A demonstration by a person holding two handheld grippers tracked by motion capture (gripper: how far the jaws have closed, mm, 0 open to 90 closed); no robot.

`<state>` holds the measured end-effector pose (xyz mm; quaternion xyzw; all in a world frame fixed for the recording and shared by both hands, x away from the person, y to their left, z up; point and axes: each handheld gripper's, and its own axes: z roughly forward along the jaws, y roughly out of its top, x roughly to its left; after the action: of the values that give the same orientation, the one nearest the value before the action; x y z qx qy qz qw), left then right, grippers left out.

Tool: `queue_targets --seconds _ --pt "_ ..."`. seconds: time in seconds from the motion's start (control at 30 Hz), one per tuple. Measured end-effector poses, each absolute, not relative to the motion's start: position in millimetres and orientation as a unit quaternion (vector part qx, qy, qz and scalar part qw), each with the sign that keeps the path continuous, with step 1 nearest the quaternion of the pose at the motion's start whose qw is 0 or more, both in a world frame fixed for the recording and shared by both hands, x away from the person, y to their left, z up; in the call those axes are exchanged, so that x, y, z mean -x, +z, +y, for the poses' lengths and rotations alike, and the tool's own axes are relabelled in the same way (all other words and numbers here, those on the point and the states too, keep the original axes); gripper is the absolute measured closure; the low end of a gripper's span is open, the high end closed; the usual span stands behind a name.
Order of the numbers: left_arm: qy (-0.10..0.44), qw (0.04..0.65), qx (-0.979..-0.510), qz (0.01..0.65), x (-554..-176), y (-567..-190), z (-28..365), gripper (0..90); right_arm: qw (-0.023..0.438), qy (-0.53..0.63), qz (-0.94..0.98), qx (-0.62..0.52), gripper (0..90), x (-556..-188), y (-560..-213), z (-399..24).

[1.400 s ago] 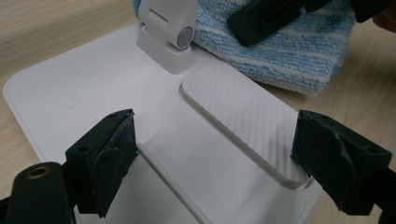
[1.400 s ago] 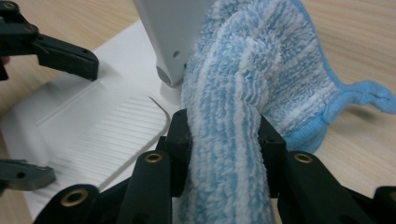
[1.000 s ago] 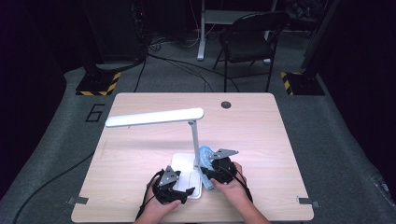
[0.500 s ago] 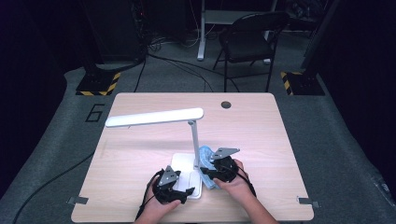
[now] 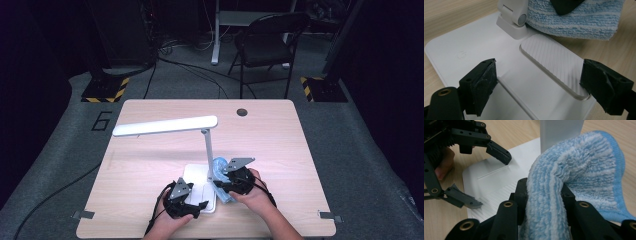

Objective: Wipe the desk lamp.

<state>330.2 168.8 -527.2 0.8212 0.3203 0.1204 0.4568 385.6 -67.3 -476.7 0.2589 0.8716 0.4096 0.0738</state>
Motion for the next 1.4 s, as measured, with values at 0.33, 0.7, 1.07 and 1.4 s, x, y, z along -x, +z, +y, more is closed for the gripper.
queue_targets --seconds 0.33,0.7,1.07,1.4 --pt "0.117 0.453 -0.829 0.308 -331.7 -526.3 171.1 14.0 0.059 0.413 0.874 -0.248 67.9 -390.5 -481.3 -69.7" --pt "0.116 0.453 -0.829 0.306 -332.0 -526.3 171.5 14.1 0.056 0.421 0.874 -0.236 68.0 -393.4 -479.4 -72.0" --pt "0.116 0.453 -0.829 0.306 -332.1 -526.3 171.7 14.1 0.062 0.411 0.879 -0.234 67.9 -391.7 -468.6 -69.1" --pt "0.116 0.454 -0.829 0.306 -332.0 -526.4 171.6 14.1 0.074 0.412 0.880 -0.225 67.9 -389.9 -456.4 -68.7"
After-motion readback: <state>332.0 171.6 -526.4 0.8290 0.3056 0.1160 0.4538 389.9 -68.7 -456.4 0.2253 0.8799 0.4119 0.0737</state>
